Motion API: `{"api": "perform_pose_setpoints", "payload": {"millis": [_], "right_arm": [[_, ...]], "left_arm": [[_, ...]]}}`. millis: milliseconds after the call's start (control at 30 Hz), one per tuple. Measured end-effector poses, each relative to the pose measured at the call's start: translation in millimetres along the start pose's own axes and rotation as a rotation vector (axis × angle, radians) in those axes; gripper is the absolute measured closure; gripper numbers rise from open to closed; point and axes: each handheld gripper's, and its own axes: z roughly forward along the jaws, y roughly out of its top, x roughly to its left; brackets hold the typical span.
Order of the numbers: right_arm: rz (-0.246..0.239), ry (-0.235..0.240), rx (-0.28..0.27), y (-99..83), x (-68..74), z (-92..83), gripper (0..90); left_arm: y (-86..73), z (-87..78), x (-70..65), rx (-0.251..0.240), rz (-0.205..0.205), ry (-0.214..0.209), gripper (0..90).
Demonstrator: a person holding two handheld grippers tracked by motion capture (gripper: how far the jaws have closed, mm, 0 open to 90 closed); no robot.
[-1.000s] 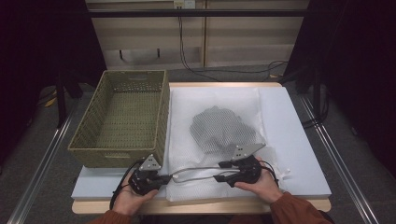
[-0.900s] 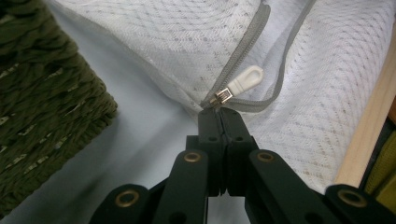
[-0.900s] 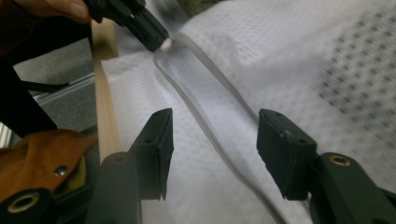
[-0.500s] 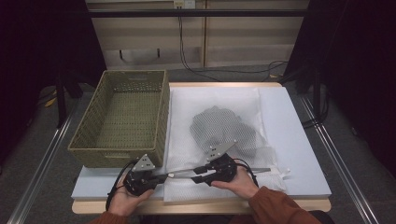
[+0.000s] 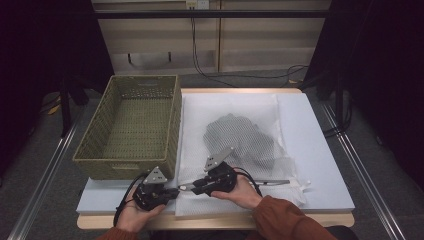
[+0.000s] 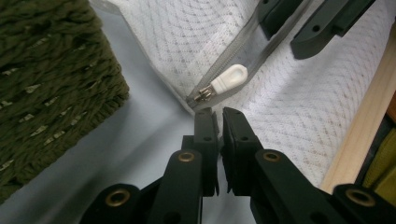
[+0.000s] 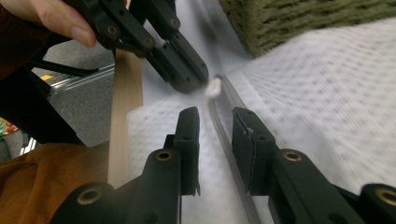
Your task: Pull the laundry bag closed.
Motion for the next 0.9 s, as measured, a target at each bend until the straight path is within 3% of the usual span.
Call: {"api": "perform_pose_setpoints", "payload": {"millis": [367,900], "right_arm": [[-0.004,-0.013,0.065,9.5,-2.2,23.7,71.9],[0.06,0.051,0.044,16.9,-7.8,35.4,79.2]], "left_arm": [[-0.4,-0.4,-0.1,0.009,0.005,0.004,85.8],[-1.0,-0.5,-0.2,0.006,0.016,-0.002,85.7]]}}
